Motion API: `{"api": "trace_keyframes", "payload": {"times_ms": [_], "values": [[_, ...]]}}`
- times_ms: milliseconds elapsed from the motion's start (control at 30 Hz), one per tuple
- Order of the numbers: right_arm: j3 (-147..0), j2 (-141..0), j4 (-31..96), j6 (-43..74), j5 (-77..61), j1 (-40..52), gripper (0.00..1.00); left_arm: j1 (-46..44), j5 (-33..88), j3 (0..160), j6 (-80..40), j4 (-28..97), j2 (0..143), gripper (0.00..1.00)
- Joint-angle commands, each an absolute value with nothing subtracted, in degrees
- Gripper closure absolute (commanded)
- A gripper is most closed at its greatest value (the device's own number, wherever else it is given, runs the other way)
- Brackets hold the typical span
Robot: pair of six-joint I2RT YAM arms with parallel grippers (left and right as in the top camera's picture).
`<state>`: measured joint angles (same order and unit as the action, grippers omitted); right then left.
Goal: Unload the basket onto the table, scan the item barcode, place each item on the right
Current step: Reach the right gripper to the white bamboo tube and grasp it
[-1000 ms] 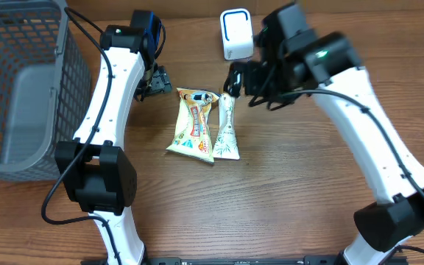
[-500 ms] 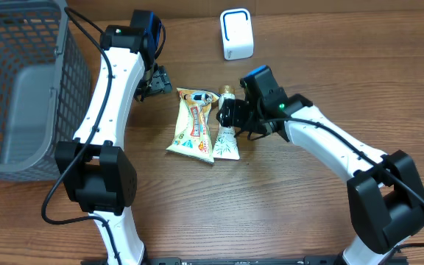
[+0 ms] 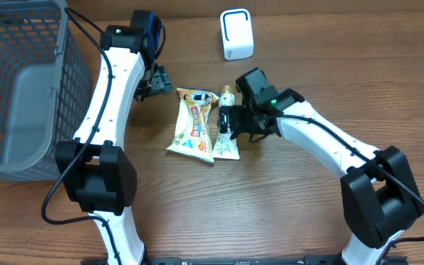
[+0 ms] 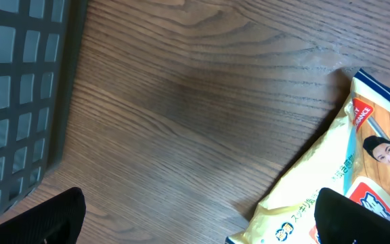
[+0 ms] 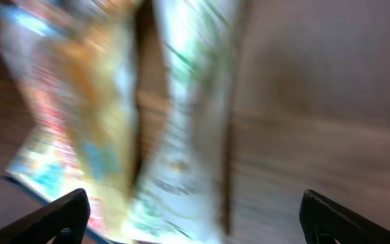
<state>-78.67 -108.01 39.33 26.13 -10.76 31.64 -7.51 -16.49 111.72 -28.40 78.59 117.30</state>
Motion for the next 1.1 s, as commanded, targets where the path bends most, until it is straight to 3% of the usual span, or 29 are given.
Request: {"api": "trace_keyframes", "payload": {"times_ms": [0, 233, 567, 700, 800, 1000, 1067], "values": [[-80.8, -107.8, 36.0, 24.0, -17.0, 31.8, 0.00, -7.9, -16.5, 111.9, -29.2, 78.6, 117.7, 0.00], [-80.8, -107.8, 29.2, 22.0, -14.2, 31.9, 0.00, -7.9, -16.5, 111.9, -29.2, 78.6, 117.7, 0.00], [-86.0, -114.9, 40.9, 17.5, -11.6, 31.9, 0.00, -7.9, -16.5, 111.9, -29.2, 78.6, 117.7, 0.00], [-86.8, -118.4, 39.0, 17.5, -11.6, 31.9, 0.00, -7.9, -16.4, 111.9, -29.2, 78.6, 117.7, 0.00], [-86.8, -119.2, 37.8, 17.5, -10.5, 31.9, 0.20, -7.9, -16.5, 111.9, -29.2, 78.6, 117.7, 0.00], [-86.4, -120.8, 35.4, 18.0, -0.3, 33.6, 0.30, -7.9, -16.5, 111.9, -29.2, 78.6, 117.7, 0.00], [-86.3, -121.6, 34.3, 18.2, 0.7, 34.7, 0.40, -7.9, -16.5, 111.9, -29.2, 78.6, 117.7, 0.00]]}}
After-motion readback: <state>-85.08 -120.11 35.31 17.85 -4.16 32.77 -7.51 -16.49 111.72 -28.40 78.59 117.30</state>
